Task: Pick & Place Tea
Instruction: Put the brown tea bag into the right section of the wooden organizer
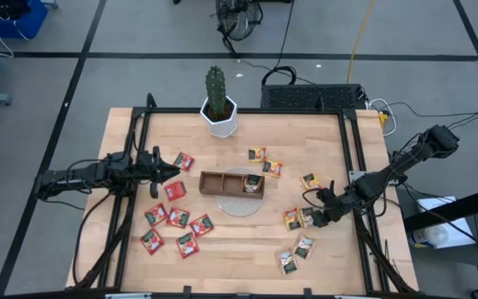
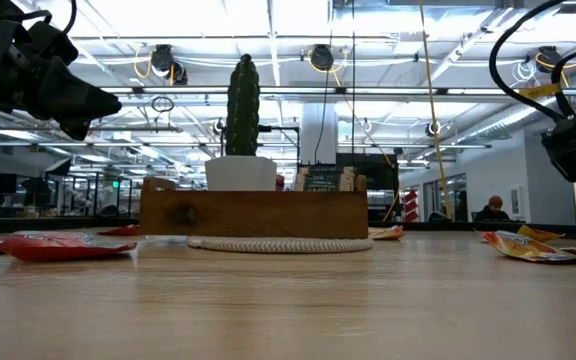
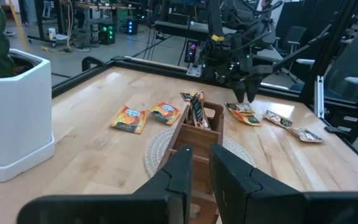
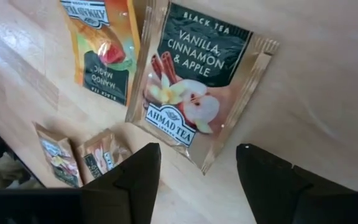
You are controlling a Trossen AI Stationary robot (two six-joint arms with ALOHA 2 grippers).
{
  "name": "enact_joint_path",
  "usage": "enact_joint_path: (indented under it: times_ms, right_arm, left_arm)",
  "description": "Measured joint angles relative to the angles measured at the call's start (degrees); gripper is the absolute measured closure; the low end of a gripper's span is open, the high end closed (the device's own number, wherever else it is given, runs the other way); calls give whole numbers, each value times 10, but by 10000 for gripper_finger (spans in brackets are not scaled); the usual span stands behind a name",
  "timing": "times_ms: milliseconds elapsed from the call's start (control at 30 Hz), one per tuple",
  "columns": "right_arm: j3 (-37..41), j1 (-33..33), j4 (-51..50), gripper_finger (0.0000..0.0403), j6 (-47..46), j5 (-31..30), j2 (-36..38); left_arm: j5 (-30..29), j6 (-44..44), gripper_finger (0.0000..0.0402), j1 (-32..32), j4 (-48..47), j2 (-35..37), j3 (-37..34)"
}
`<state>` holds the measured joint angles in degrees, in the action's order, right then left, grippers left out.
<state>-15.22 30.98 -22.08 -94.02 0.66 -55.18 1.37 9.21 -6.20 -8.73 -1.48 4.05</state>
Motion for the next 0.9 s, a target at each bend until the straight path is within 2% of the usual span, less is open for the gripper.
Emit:
enact_joint_path:
  times_ms: [133, 333, 433, 500, 600, 700, 800, 900]
  right_arm:
    - [-32, 0, -9, 226, 9, -13, 0]
    - [-102, -3, -65, 247, 62, -87, -2]
    - [-136, -2, -47, 249, 124, -146, 0]
    - [-149, -2, -10, 248, 201, -216, 0]
    - [-152, -1, 130, 248, 396, -339, 0]
    - [-130, 2, 331, 248, 635, -412, -8]
    - [-94, 2, 553, 248, 842, -424, -26]
    - [-59, -5, 741, 248, 958, -404, -45]
  left_arm:
    - [0, 0, 344, 0, 0, 0, 0]
    - [0, 0, 344, 0, 0, 0, 0]
    - [0, 0, 344, 0, 0, 0, 0]
    - [0, 0, 344, 0, 0, 0, 0]
    - [0, 0, 344, 0, 0, 0, 0]
    - [0, 0, 344, 0, 0, 0, 0]
    - [0, 0, 344, 0, 0, 0, 0]
    - [0, 0, 344, 0, 0, 0, 0]
